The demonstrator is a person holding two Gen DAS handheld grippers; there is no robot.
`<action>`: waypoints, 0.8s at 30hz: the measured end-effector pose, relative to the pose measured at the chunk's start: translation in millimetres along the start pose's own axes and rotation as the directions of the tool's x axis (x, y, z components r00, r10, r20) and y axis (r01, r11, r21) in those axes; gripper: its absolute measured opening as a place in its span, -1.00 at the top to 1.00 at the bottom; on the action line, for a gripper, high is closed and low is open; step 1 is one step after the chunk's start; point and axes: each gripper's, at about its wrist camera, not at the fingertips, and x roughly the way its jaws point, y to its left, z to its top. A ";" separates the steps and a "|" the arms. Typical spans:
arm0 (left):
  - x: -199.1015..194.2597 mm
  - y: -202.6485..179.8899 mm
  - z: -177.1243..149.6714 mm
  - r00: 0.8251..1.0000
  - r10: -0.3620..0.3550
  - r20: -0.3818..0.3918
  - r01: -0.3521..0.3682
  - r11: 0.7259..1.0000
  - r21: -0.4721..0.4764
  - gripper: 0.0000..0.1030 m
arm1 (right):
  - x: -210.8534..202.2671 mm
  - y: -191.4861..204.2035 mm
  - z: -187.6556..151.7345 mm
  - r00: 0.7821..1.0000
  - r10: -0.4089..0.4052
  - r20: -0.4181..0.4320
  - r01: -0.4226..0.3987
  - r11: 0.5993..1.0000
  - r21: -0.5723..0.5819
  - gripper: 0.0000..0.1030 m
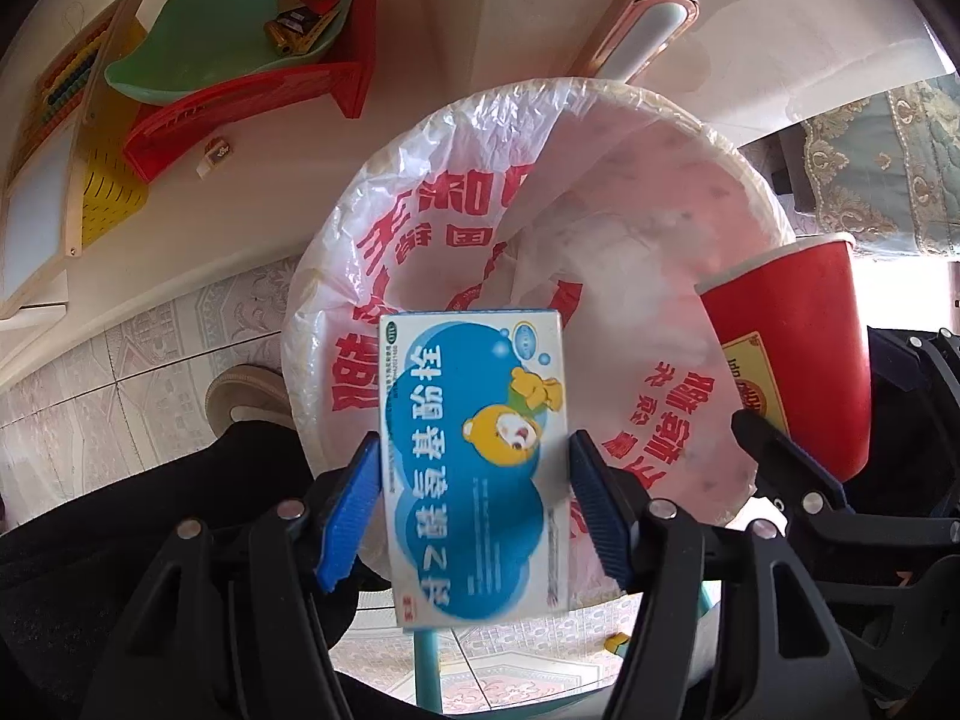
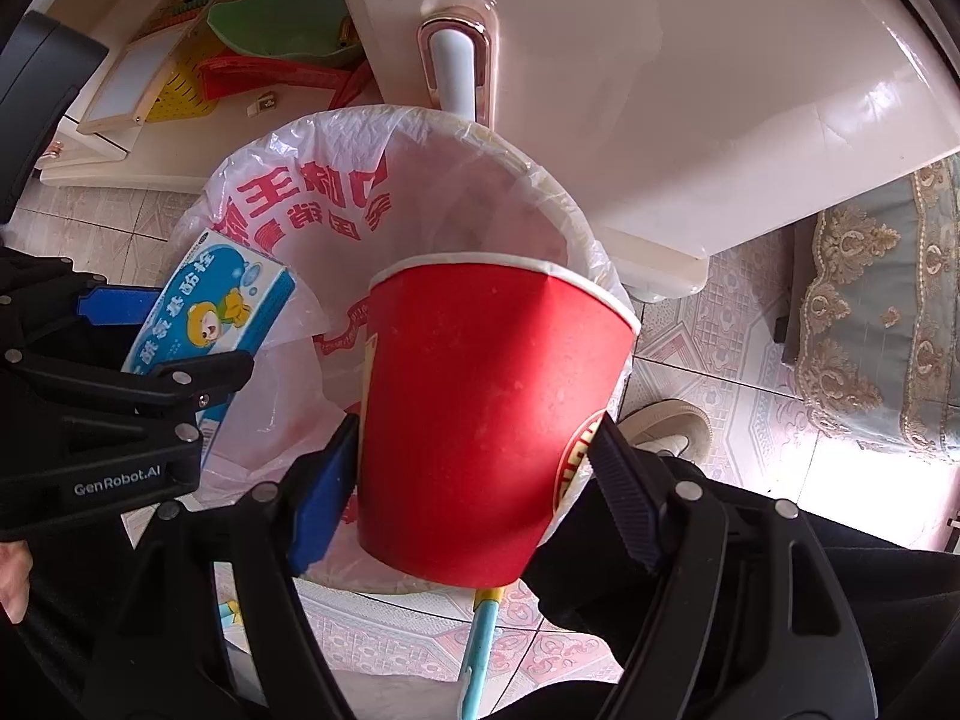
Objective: Collect trash
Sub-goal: 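Open both tools over the bin, dropping the cup and medicine box inside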
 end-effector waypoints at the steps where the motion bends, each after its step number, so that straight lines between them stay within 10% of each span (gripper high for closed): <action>1: 0.5 -1.2 0.3 1.000 0.003 -0.004 -0.003 1.000 0.000 -0.26 | -0.6 0.4 -0.3 1.000 0.000 0.000 0.000 1.000 -0.002 -0.44; 24: -4.3 -4.9 -0.5 0.998 0.068 0.015 -0.068 0.998 0.011 -0.44 | -2.3 -8.2 2.7 1.000 0.022 0.004 -0.022 0.999 0.038 -0.60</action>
